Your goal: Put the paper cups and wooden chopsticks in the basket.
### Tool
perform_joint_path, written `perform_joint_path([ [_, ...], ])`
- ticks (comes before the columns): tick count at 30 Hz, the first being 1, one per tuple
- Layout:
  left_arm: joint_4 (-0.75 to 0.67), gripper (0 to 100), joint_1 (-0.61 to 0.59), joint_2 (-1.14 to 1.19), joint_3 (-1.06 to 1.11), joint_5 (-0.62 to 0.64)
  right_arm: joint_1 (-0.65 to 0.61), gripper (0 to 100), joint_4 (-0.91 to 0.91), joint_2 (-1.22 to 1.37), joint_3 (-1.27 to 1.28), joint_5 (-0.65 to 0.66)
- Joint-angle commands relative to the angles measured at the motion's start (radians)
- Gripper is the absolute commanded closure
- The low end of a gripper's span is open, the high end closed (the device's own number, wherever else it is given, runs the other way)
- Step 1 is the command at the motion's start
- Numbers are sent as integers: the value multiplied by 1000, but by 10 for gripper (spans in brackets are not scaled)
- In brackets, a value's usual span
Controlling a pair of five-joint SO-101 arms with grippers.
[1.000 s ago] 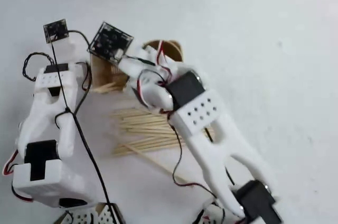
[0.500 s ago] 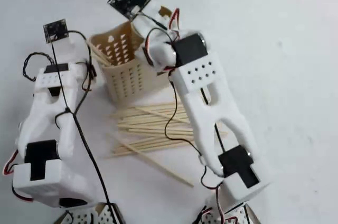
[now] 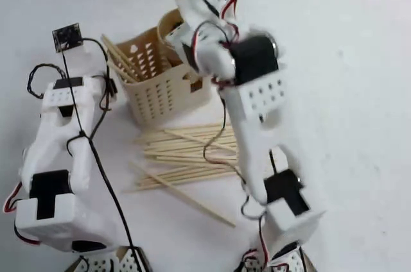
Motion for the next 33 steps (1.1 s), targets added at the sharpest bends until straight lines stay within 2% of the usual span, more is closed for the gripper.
perform_joint_path([
  [1,-17,835,4,-27,-9,6,87,783,-44,105,-48,-64],
  [16,-15,835,1,-28,-8,6,120,798,19,234,-23,-87],
  [21,-15,835,-1,-28,-8,6,148,987,50,288,-29,-98],
  [26,-15,835,2,-28,-6,6,245,985,134,275,-57,-270],
  [33,-15,835,-1,-28,-6,6,260,981,197,189,-23,-344],
])
